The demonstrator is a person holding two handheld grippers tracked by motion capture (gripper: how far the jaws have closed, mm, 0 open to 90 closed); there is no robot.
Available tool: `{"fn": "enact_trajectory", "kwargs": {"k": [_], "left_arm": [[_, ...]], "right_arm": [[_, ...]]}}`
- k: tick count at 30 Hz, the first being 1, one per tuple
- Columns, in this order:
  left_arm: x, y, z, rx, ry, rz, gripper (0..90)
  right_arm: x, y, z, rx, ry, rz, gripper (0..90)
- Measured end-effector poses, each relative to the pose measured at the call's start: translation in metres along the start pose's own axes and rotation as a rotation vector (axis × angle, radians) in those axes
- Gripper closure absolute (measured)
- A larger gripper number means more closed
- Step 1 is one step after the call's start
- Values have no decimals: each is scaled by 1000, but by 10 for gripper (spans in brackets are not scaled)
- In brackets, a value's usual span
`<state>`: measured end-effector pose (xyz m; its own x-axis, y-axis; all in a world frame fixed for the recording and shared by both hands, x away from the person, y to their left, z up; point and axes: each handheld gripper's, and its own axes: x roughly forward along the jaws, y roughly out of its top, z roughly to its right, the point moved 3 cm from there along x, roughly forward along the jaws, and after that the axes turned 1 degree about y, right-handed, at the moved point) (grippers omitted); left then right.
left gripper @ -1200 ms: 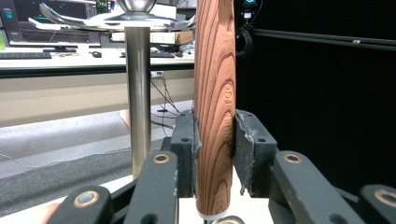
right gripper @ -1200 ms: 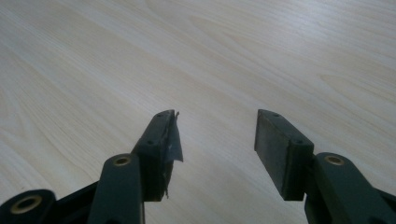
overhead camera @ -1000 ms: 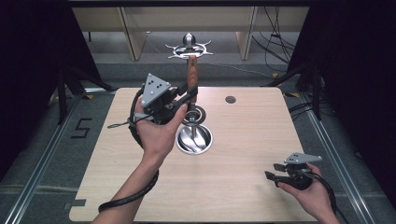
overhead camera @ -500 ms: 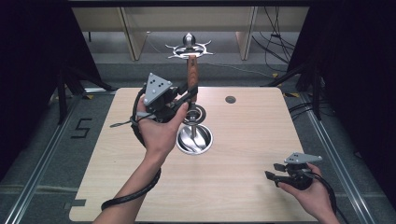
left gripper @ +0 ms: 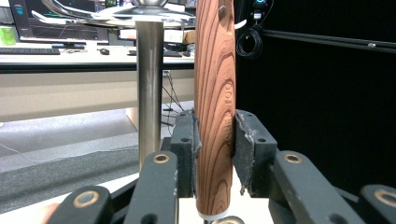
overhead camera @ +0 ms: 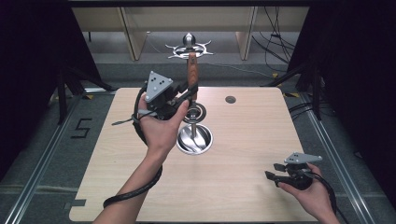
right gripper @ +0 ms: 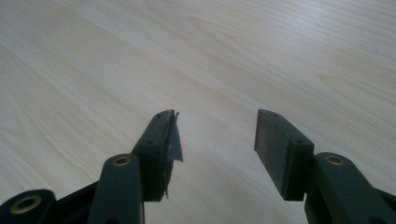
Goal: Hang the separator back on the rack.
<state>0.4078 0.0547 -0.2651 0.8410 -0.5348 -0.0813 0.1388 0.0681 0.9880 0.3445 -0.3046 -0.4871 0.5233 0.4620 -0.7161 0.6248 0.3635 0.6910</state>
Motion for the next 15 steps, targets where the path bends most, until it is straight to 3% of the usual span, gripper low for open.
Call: {"fn": "enact_trajectory", "kwargs": {"k": [14,15], "left_arm": [[5,0,-3,0,15,-5,702],[5,0,-3,1,15,-6,701]], "right_arm": [[0,0,0,1,1,1,490],[1,0,1,-19,-8,12,490]]}}
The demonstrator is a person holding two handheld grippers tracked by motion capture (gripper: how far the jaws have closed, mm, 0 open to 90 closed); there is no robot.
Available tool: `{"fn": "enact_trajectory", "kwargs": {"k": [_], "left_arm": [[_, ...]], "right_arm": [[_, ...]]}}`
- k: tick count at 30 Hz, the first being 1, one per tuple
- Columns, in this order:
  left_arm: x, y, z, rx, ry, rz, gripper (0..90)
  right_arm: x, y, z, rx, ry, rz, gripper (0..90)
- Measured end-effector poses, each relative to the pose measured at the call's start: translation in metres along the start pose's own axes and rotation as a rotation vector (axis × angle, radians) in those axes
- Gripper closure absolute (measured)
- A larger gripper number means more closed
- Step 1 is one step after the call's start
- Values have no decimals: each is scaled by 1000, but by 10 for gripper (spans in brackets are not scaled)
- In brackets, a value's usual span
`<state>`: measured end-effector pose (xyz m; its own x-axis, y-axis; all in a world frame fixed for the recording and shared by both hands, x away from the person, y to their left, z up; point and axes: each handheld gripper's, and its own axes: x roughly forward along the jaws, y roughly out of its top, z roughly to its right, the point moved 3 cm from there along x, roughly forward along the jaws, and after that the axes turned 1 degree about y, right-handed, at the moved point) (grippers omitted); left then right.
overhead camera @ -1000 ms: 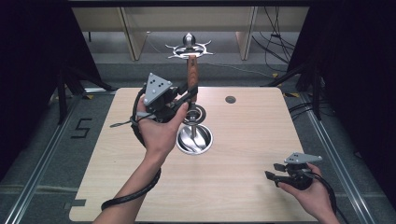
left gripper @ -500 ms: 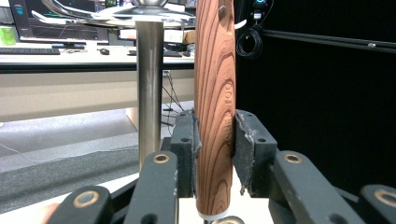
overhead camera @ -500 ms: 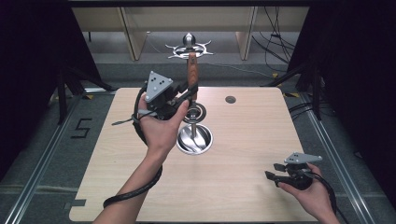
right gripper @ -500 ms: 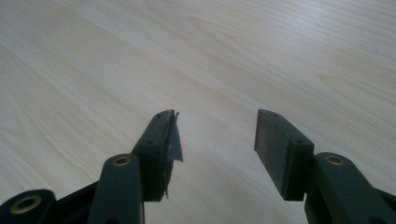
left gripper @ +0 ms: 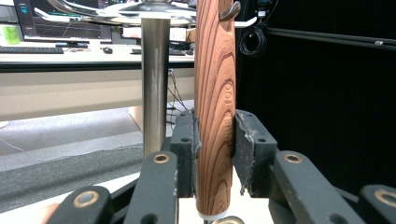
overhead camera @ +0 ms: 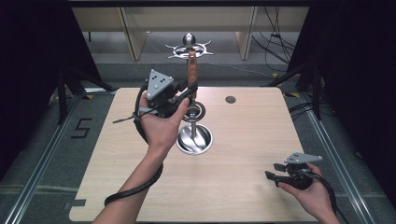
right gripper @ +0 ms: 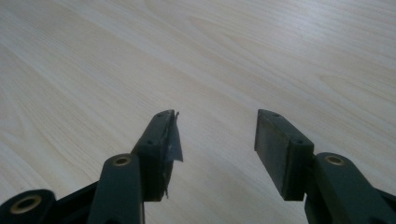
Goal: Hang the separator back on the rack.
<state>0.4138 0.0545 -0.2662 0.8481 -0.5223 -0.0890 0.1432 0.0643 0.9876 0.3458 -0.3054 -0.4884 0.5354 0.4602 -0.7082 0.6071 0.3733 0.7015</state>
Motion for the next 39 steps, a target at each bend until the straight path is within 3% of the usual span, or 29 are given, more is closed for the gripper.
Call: {"fn": "enact_trajectory", "kwargs": {"k": [2,11,13,25,39], "left_arm": [[0,0,0,0,0,0,701],[3,-1,-1,5,6,0,701],[4,-2,-1,2,6,-1,700],[7,-9,-2,2,3,-22,693],[-17,-6,-8,35,8,-1,613]], "right_arm": [[-1,0,-1,20,7,-14,490],[-1,0,-2,20,10,-13,490],[0,0,0,-2,4,0,490],[0,0,-1,-4,4,-1,489],[1,0,-2,11,16,-6,489]]}}
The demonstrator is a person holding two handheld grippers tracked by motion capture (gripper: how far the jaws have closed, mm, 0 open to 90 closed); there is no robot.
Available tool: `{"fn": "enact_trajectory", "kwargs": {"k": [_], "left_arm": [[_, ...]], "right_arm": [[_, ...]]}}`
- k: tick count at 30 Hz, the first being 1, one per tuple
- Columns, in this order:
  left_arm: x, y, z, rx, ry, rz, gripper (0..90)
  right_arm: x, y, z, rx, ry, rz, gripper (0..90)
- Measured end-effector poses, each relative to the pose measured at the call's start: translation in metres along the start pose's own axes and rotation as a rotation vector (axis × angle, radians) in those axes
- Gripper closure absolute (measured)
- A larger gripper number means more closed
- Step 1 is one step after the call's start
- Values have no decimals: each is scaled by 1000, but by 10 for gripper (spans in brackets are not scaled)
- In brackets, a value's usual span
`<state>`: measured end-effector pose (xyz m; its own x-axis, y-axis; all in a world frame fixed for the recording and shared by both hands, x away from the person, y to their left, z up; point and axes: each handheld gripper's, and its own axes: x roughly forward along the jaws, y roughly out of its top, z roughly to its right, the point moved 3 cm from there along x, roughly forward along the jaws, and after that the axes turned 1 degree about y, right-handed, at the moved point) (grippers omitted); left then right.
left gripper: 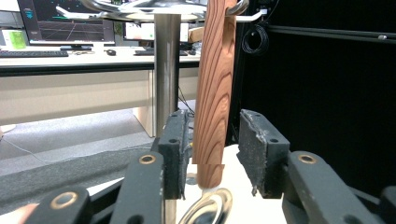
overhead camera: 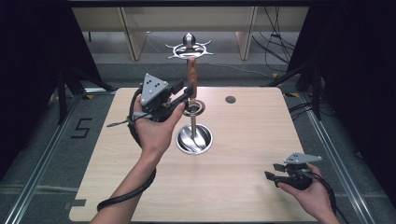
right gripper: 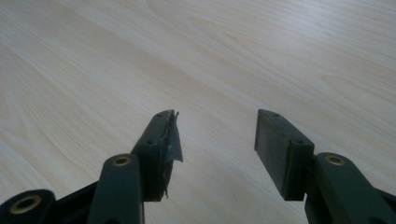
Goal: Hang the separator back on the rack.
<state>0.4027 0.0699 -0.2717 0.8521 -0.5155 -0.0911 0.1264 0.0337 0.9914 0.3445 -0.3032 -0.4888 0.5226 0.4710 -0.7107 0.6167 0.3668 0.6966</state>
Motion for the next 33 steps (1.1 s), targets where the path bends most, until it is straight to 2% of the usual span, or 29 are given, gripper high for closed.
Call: {"fn": "enact_trajectory", "kwargs": {"k": [2,11,15,20,22,24,27,33], "left_arm": [[-5,-2,-2,3,-1,-7,602],[-25,-19,-14,22,-7,-52,569],[-35,-29,-22,20,3,-69,558],[-46,-40,-31,16,17,-87,551],[-49,-46,-34,16,23,-96,545],[-53,-51,-37,18,27,-106,542],[-58,-57,-42,15,36,-113,539],[-64,-68,-47,7,48,-124,533]], "right_arm": [[0,0,1,-11,-6,5,489],[-1,0,1,0,-8,-7,489],[-2,0,2,-14,-12,-7,489],[0,0,1,-10,-12,2,489],[-1,1,3,-32,-13,2,489],[1,0,-1,11,-11,14,489],[1,0,1,-13,-13,7,489],[0,0,0,0,-6,3,489]]}}
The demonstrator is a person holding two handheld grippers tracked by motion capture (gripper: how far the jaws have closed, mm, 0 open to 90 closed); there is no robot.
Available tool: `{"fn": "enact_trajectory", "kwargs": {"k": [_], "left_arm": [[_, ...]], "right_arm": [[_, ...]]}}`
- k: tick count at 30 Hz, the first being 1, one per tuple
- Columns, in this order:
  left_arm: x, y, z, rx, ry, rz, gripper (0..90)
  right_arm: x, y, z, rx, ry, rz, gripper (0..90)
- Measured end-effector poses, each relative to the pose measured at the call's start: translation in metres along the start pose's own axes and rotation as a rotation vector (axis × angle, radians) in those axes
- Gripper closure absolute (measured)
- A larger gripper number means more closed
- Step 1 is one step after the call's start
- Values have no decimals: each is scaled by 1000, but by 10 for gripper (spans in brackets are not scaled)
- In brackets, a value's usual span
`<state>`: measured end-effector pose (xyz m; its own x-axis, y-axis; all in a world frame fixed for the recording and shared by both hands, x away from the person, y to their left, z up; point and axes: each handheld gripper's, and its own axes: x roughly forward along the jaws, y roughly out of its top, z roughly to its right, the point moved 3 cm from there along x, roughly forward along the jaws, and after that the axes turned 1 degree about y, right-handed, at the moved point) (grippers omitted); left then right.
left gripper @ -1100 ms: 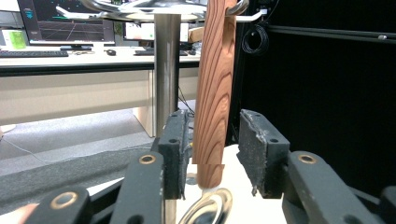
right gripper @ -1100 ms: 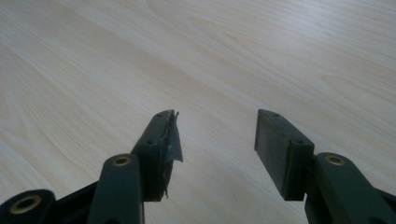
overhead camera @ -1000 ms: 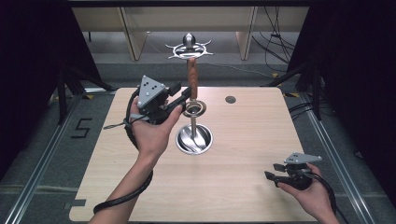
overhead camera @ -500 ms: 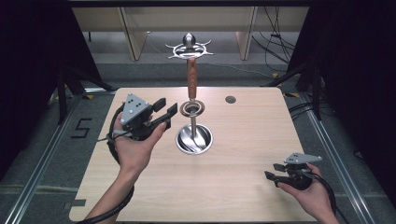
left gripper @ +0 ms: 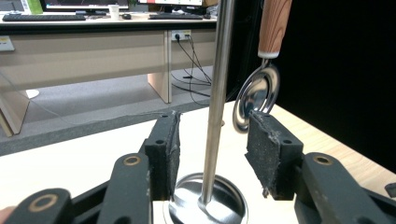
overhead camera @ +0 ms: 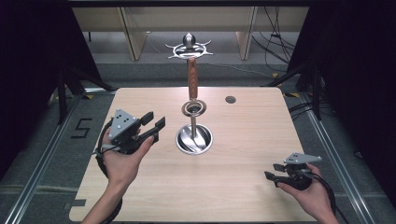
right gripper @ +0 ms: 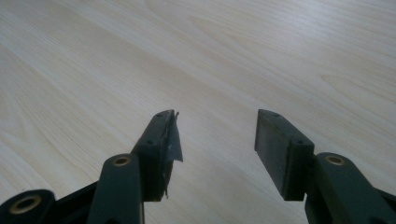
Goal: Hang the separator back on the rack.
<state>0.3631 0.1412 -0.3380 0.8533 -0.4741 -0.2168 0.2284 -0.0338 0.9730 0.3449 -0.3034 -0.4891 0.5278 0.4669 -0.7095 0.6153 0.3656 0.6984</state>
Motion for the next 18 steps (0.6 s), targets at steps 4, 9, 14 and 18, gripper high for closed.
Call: {"fn": "enact_trajectory", "kwargs": {"k": [4,9,14,18], "left_arm": [[-3,-11,-4,1,11,-16,527],[-8,-25,-12,0,25,-27,525],[-11,-43,-19,-2,39,-55,521],[-12,-59,-24,-6,45,-77,519]], "right_arm": [[-1,0,1,-9,-8,-2,489],[-1,0,0,-6,-6,-1,489],[0,0,0,0,3,-7,488],[-1,0,-1,12,-2,-11,488]]}}
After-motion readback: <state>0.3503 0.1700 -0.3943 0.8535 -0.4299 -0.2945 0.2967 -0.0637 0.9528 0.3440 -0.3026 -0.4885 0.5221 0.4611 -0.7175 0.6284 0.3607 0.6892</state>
